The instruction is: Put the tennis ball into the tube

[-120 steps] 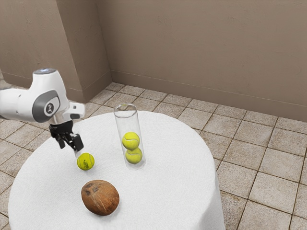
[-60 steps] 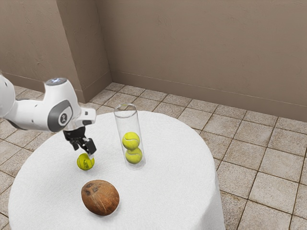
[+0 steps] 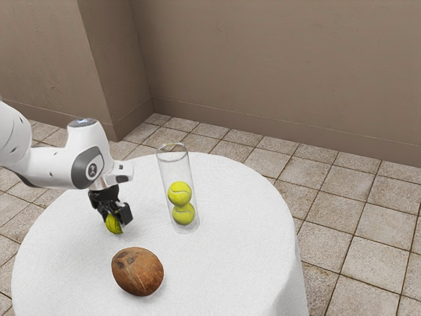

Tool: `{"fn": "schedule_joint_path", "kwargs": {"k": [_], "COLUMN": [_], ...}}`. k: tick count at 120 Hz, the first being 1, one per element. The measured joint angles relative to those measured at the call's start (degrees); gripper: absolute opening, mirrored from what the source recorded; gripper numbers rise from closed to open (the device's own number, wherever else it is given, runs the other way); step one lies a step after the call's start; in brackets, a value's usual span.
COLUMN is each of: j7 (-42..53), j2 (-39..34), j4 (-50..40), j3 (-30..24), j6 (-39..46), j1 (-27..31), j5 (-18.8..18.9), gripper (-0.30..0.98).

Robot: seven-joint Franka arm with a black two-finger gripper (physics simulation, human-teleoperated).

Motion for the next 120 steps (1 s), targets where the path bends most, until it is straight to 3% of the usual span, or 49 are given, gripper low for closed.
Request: {"fn": "schedule_joint_path", "kwargs": {"k": [6,15,36,72,120], "j7": [0.03,-0.15,-0.72,-2.29,-2.89], "j2": [0.02,0.01,-1.37,-13.92,-16.60], "j4": [0.02,0.01,0.03,1.19,14.88], "j3": [0.00,0.01,0.02,0.11,-4.81], "j6": [-0.08,-0.11,-0.85,-11.78,-28.86], "j1": [0.00,0.00,-0.01,0.07,-1.58], "j5": [-0.07,0.11,0.54,1.46,1.77], "gripper": [0.46,0.38,0.33,0.23,0.20]}}
